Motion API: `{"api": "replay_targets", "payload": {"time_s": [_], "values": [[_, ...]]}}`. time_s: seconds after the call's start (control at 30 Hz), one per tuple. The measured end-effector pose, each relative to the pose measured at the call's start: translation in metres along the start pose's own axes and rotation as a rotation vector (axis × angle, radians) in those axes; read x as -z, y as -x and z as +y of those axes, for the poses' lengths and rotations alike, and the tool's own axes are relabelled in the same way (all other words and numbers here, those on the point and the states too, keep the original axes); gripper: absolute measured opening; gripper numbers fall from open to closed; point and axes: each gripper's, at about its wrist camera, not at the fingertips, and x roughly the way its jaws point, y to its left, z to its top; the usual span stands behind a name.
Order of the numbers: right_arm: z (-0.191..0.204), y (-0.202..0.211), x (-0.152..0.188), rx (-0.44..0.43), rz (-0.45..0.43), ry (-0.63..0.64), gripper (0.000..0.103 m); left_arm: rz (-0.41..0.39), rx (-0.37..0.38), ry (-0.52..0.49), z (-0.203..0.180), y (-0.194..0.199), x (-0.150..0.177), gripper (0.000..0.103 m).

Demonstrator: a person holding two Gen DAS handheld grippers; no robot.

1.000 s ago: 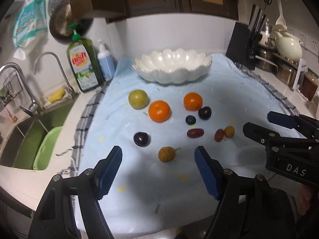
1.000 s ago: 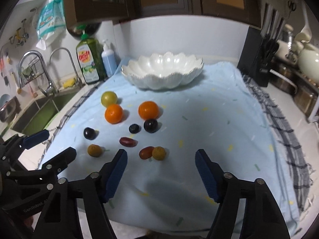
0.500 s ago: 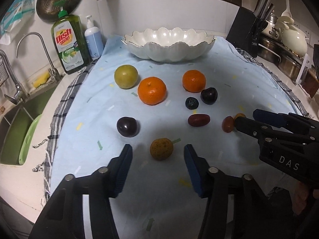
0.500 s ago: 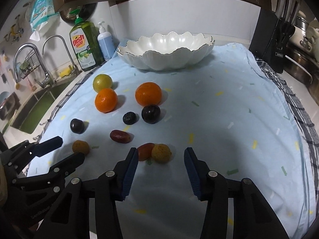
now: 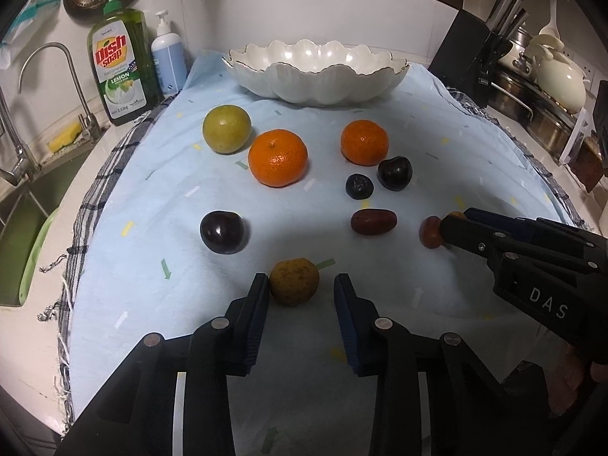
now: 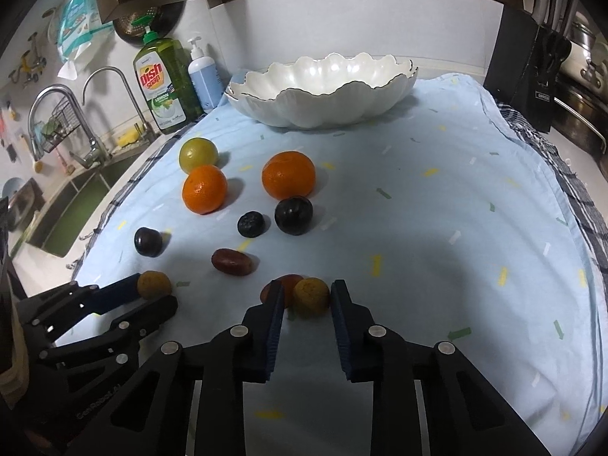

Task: Organize fruits
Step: 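Close the left gripper on a small brown fruit while the right gripper grasps another, then lift both held small brown fruits and carry them over the white bowl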

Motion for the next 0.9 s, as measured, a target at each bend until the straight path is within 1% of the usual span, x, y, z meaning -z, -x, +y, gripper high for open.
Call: {"api": "replay_targets", "payload": {"time_s": [0.1, 0.27, 0.37, 0.43, 0.5, 0.77, 0.9], "values": [[-0.001, 0.0, 0.0, 0.003, 0.0, 0.004, 0.023, -0.007, -0.011, 0.001, 0.001, 0.0, 0.0, 0.027], [-0.001, 0.001, -0.001, 0.001, 0.0, -0.002, 0.023, -0.018, -0.006, 0.004, 0.002, 0.002, -0.002, 0.027], [-0.002, 0.005, -0.002, 0.006, -0.011, 0.003, 0.023, -0.038, 0.0, 0.003, 0.001, 0.007, -0.004, 0.027], [-0.003, 0.01, -0.003, 0.003, -0.022, 0.002, 0.023, -0.04, 0.03, 0.01, 0.001, 0.009, -0.007, 0.027], [-0.002, 0.014, -0.005, 0.002, -0.031, 0.006, 0.023, -0.046, 0.04, 0.017, 0.001, 0.012, -0.009, 0.027], [0.003, 0.028, -0.019, -0.008, -0.078, 0.034, 0.023, -0.122, 0.021, -0.007, -0.001, 0.031, -0.025, 0.026], [0.006, 0.035, -0.03, -0.009, -0.105, 0.044, 0.023, -0.152, 0.026, -0.004, 0.003, 0.038, -0.036, 0.026]]}}
